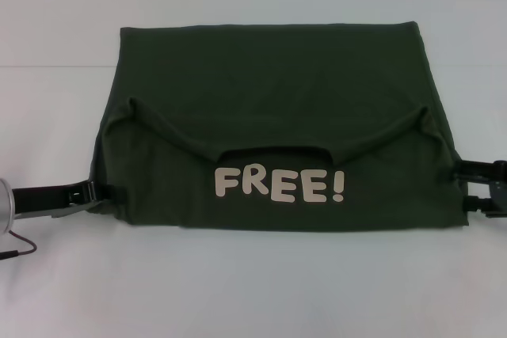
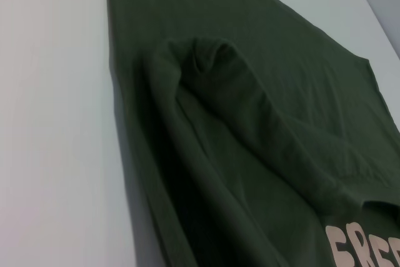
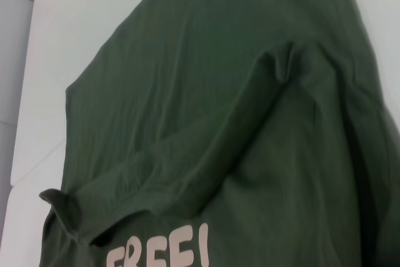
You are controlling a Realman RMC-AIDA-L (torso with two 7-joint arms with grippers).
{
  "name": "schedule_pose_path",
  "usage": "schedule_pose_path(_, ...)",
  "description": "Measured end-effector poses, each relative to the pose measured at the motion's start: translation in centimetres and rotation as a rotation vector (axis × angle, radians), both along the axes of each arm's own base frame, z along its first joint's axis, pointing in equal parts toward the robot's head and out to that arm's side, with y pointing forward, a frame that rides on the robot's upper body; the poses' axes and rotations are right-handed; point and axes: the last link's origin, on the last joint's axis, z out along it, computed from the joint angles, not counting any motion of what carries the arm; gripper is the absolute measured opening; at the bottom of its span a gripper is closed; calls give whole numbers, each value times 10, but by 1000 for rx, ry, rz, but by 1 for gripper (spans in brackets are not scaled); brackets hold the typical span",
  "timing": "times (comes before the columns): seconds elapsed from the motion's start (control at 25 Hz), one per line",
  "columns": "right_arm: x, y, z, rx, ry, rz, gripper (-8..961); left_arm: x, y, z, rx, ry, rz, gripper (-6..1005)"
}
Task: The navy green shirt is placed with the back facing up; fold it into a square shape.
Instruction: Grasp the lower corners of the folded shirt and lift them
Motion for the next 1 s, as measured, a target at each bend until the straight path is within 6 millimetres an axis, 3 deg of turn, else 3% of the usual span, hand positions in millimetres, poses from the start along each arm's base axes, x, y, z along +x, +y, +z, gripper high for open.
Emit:
schedule_pose_path(0.28, -3, 1, -7, -21, -7, 14, 908, 1, -1, -2, -3, 0, -6, 38)
schedule_pose_path(1.0, 6, 4, -2, 1, -106, 48, 904, 2, -1, -2, -8, -12, -9, 37)
